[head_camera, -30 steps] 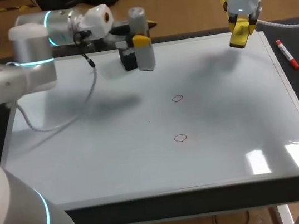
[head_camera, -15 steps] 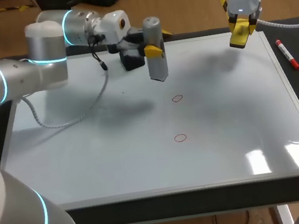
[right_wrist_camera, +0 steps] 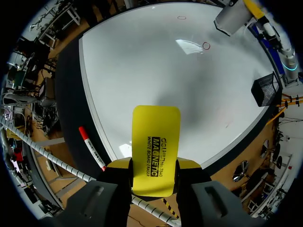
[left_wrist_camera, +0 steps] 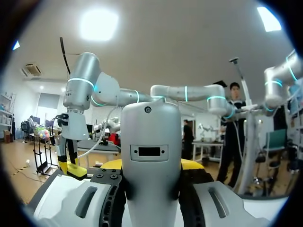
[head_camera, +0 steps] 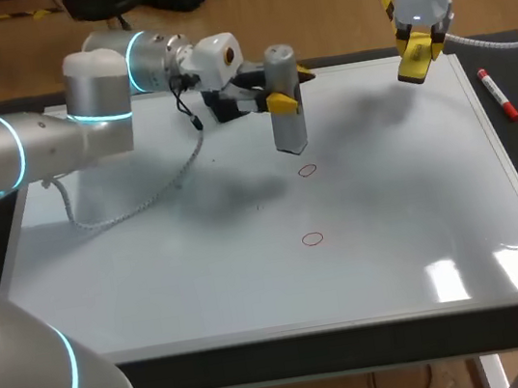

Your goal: Pick up the inspection probe, press it on each red-marked spot on the whiteboard one by one, put down the probe, pick up the eraser, and wipe off all the red marks.

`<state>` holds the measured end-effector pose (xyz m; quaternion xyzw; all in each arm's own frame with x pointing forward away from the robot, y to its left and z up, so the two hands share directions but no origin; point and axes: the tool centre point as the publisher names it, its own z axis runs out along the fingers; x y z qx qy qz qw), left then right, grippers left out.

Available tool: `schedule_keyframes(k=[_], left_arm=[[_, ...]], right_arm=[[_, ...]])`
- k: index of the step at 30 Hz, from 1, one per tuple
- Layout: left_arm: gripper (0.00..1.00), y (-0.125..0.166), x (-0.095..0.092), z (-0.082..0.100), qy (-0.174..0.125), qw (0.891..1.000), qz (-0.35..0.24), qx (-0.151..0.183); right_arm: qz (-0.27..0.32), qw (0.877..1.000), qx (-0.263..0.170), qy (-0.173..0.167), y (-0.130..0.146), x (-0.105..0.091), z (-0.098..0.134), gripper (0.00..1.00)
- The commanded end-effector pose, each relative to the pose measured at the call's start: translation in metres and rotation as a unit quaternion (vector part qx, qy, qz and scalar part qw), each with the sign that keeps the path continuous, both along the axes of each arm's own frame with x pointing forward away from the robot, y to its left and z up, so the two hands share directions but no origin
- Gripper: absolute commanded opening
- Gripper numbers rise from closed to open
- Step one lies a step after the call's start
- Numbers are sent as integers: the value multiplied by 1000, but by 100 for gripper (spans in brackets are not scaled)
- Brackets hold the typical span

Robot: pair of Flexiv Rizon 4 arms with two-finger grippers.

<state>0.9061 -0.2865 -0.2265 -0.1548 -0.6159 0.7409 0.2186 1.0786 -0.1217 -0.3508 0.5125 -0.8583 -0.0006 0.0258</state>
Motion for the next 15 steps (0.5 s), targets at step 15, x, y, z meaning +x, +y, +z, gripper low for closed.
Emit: schedule_keyframes(k=[15], left_arm=[[0,-17,-8,-31,2,999,44,16]], right_arm=[[1,1000,-2,1,0,1,1,0]])
